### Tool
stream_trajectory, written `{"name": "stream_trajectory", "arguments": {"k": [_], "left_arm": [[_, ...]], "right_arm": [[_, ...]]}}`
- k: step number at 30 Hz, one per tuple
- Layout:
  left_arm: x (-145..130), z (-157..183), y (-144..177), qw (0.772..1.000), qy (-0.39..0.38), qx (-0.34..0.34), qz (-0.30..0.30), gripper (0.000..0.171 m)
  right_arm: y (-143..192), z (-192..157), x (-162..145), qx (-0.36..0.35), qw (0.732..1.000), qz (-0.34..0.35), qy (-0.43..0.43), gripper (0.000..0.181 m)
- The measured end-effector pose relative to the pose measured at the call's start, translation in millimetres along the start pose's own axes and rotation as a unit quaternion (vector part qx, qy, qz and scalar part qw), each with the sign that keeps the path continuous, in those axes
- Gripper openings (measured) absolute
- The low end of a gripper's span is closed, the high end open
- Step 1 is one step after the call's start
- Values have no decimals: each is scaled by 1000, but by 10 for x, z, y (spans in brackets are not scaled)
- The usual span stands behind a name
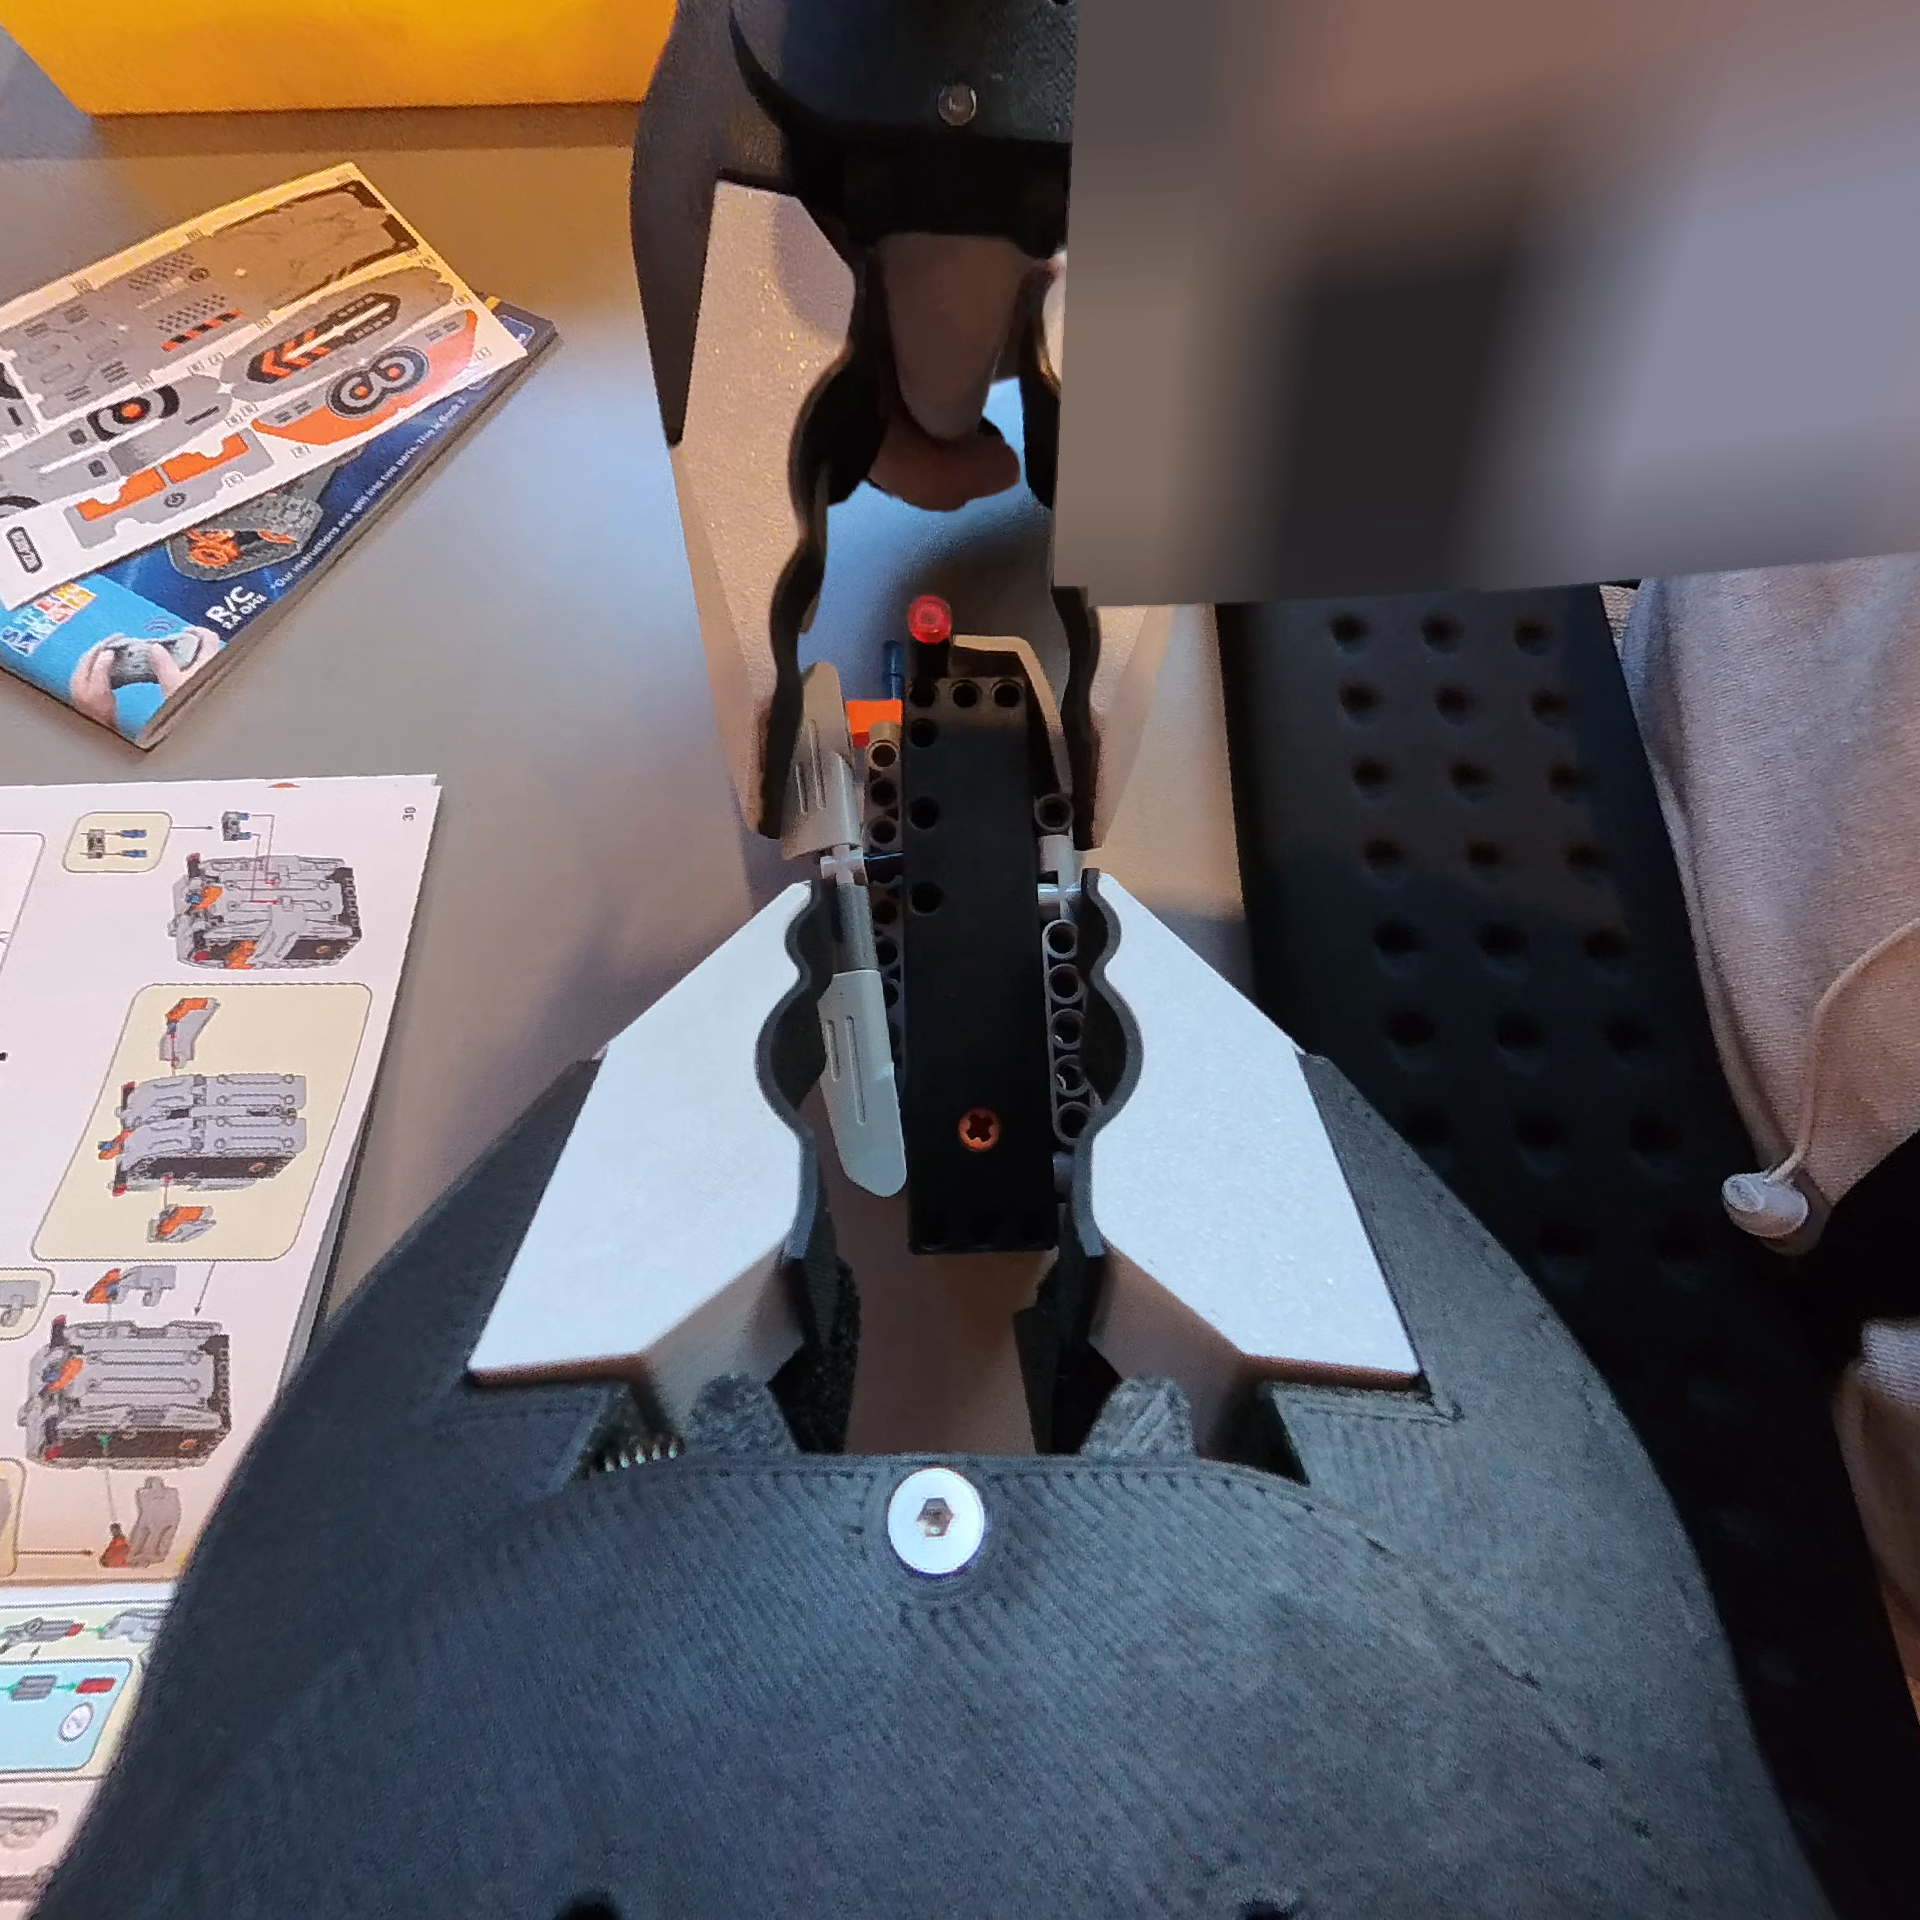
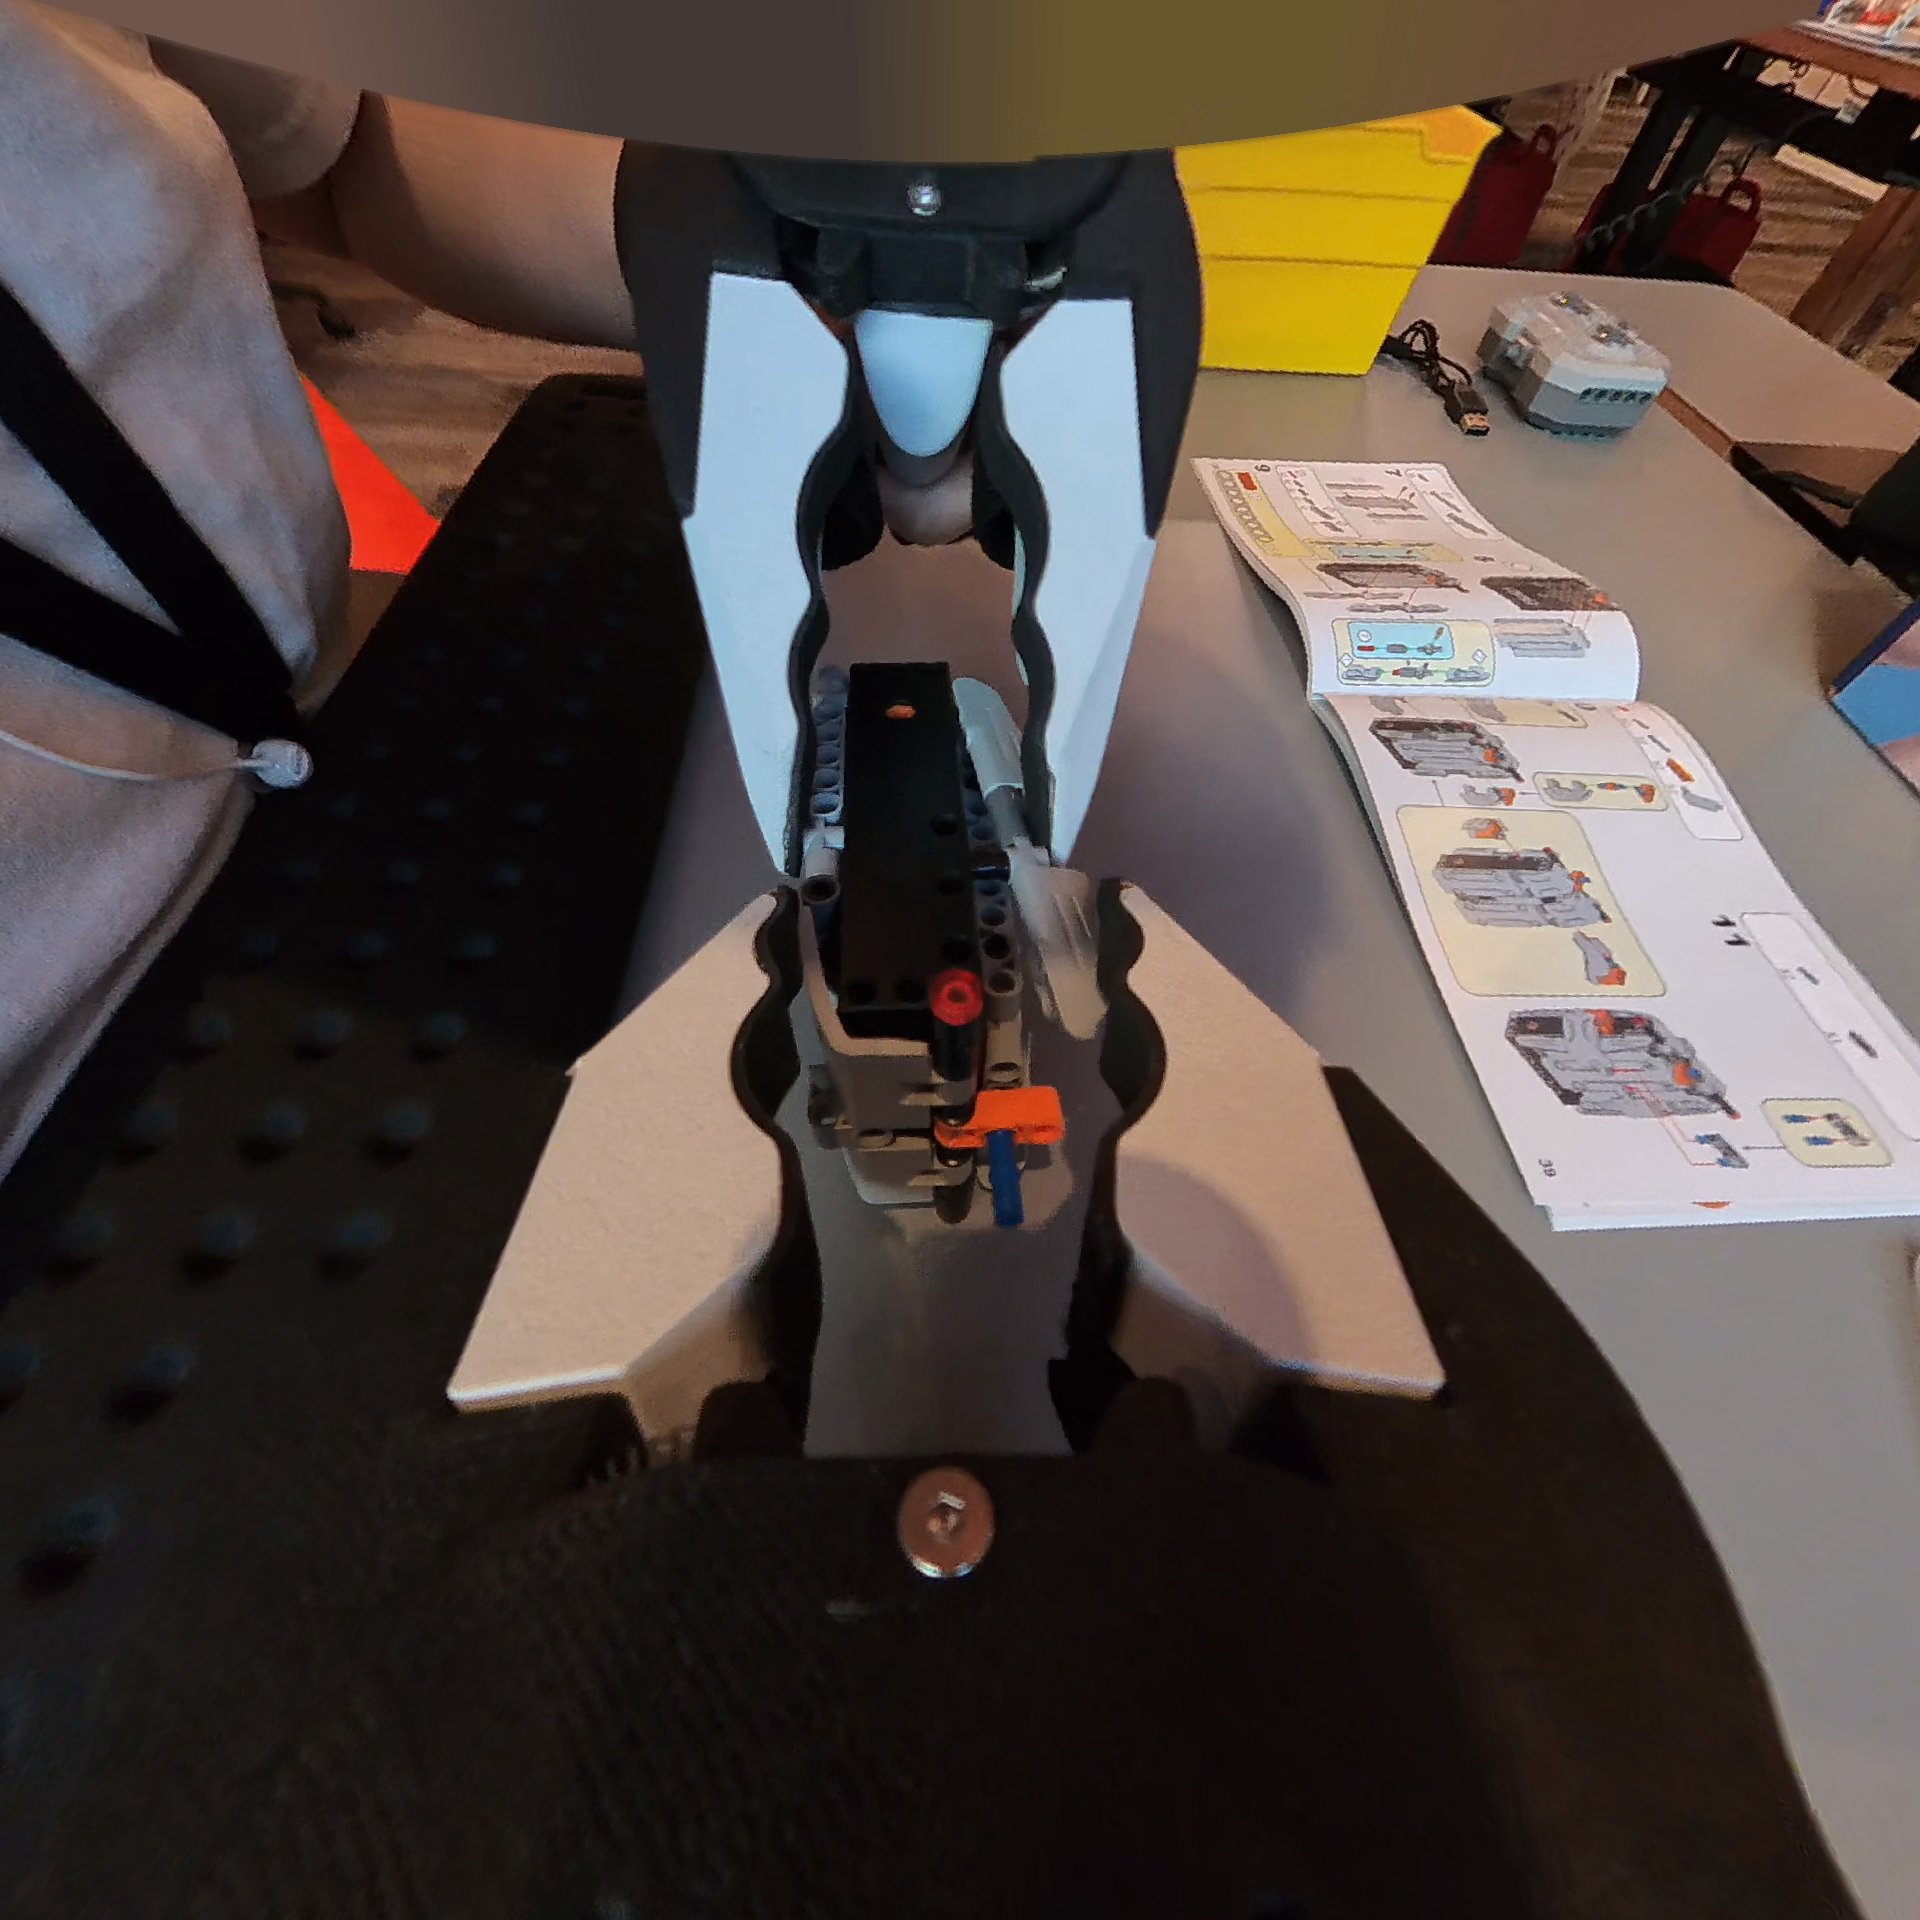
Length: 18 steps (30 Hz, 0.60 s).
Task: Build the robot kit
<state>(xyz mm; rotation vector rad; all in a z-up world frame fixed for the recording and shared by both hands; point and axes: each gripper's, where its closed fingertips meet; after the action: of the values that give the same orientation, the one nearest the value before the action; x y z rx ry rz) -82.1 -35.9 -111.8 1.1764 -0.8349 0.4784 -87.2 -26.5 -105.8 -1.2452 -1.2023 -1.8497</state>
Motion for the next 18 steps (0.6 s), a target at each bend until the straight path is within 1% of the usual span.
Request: {"name": "stream_trajectory", "arguments": {"k": [4,6,9,13,16,18], "left_arm": [[3,7,-5,1000,-4,-5,-3,46],[4,15,-7,1000,-6,-6,-4,46],[4,19,-7,1000,-8,-6,-5,46],[3,24,-6,1000,-10,-8,-5,46],[4,25,-6,1000,-12,-8,-5,46],[4,28,-8,1000,-16,-7,-5,46]], "right_arm": [[-8,-11,7,8,999,-18,29,57],[-16,-9,8,12,999,-28,34,62],[-38,-4,-6,27,998,-47,18,68],[-48,-61,10,52,997,-54,-6,59],[-51,-61,9,51,997,-56,-17,59],[-56,-48,-2,45,997,-59,-27,63]]}}
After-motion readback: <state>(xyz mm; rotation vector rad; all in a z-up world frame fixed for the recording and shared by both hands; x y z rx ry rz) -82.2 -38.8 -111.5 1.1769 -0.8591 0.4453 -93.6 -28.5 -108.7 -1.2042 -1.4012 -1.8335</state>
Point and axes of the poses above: each gripper's, where its closed fingertips meet, y back along the fingers, x out of its top, z = x × y across the jaws, and after that the axes turned 14 degrees about -x, right-handed
